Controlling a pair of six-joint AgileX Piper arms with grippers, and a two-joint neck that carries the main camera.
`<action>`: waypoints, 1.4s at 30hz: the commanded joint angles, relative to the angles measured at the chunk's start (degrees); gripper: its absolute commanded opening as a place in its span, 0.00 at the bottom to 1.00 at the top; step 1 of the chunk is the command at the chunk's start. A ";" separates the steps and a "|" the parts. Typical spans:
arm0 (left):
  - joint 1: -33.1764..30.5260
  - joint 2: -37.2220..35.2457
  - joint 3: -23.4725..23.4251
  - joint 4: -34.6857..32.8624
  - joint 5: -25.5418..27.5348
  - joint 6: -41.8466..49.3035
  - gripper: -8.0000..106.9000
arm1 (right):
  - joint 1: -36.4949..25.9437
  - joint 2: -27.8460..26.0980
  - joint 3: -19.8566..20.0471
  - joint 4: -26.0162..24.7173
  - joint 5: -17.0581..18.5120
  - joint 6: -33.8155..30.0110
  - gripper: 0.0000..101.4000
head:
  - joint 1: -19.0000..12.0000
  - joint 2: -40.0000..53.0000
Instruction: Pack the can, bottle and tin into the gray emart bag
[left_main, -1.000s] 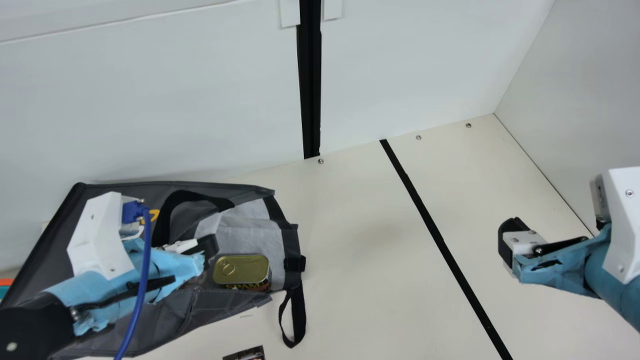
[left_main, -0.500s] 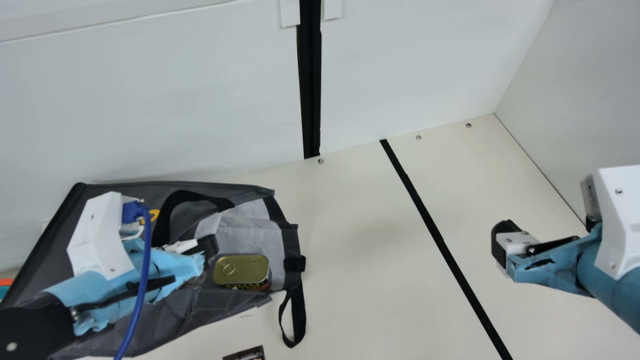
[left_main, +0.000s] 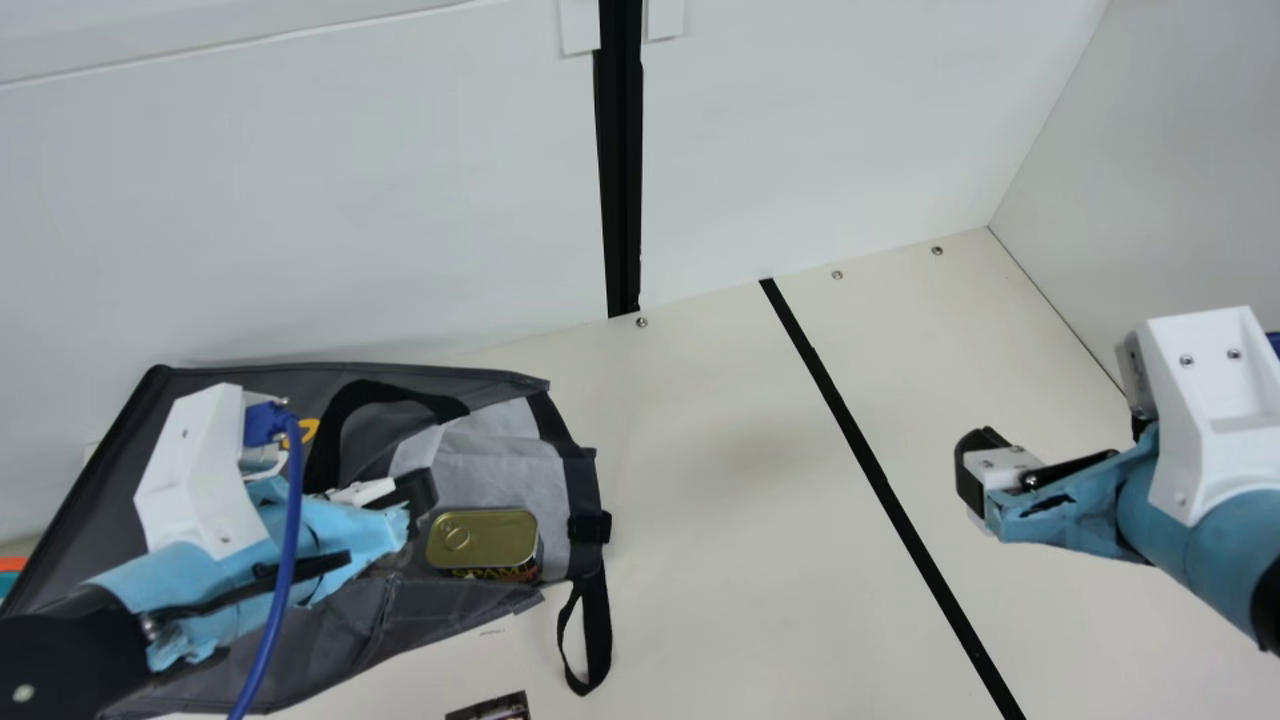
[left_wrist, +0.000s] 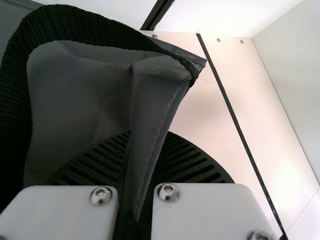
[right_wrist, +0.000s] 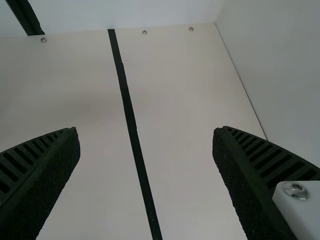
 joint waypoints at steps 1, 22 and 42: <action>0.00 0.00 0.00 0.00 0.00 0.00 0.16 | 0.13 0.40 0.15 0.51 -0.60 -0.49 0.90 | -1.30 -0.05; 0.00 0.00 0.00 0.00 0.00 0.00 0.16 | 0.86 6.70 1.23 10.65 -4.49 -8.72 0.90 | -1.30 -0.05; 0.00 0.00 0.00 0.00 0.00 0.00 0.16 | -1.43 12.41 2.49 26.26 -4.53 -21.93 0.90 | -1.30 -0.05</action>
